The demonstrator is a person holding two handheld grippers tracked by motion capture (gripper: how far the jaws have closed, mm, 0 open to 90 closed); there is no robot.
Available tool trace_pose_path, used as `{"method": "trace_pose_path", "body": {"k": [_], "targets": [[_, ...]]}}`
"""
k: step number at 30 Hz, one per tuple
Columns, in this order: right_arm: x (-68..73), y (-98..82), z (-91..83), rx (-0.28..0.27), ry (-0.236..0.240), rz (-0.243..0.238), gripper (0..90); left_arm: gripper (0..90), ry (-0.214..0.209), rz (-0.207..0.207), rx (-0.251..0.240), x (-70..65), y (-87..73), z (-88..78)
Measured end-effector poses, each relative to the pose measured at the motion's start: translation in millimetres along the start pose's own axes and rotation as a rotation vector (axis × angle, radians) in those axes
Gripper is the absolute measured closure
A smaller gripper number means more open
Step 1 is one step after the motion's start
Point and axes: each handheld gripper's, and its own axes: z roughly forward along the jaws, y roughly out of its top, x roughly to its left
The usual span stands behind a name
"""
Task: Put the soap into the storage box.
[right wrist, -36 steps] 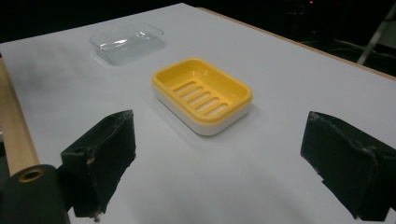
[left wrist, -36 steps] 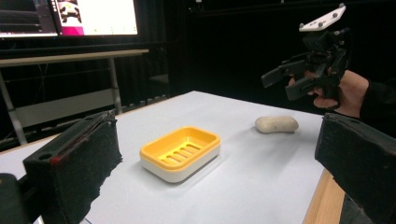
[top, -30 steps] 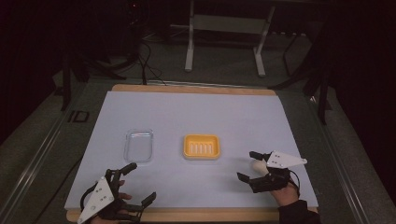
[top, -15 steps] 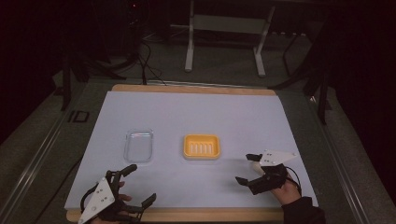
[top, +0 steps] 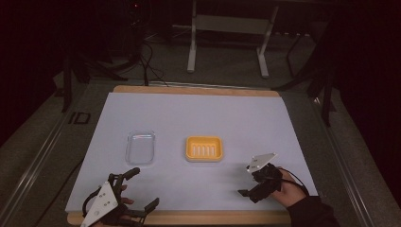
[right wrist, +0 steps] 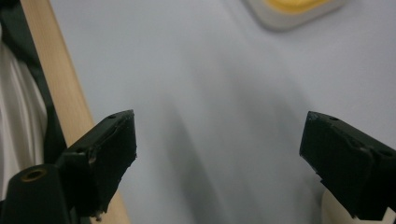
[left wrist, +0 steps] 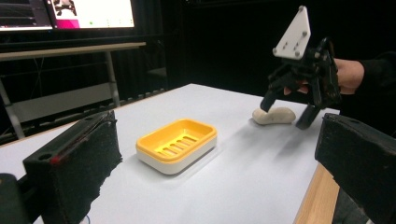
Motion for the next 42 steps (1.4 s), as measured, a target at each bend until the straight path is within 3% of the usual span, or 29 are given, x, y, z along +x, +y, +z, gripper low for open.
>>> {"method": "trace_pose_path", "body": {"k": [3, 11, 17, 23, 29, 34, 42], "targets": [[1.0, 0.7, 3.2, 0.078, 0.009, -0.01, 10.6, 0.2, -0.001, -0.001, 0.003, 0.3, -0.3, 0.3], [0.9, 2.4, 4.9, 0.208, 0.052, -0.013, 12.3, 0.2, -0.012, 0.01, 0.009, -1.4, -0.4, 1.8], [-1.8, 1.7, 9.3, 0.354, 0.081, 0.024, 12.3, 0.2, -0.012, 0.008, 0.011, -1.2, -0.5, 2.0], [-5.5, 4.0, 7.0, 0.402, 0.083, 0.038, 12.8, 0.2, -0.019, 0.012, 0.016, -1.8, -1.0, 3.1], [-5.4, 7.3, 4.0, 0.424, 0.071, 0.013, 12.8, 0.1, -0.014, 0.011, 0.016, -1.4, -0.9, 2.5], [-5.3, 9.0, 3.3, 0.474, 0.07, 0.009, 13.0, 0.2, -0.02, 0.009, 0.02, -1.7, -1.2, 3.2], [-12.8, 10.1, -3.1, 0.558, 0.089, 0.09, 13.2, 0.2, -0.019, 0.009, 0.024, -1.9, -1.5, 3.7]]}}
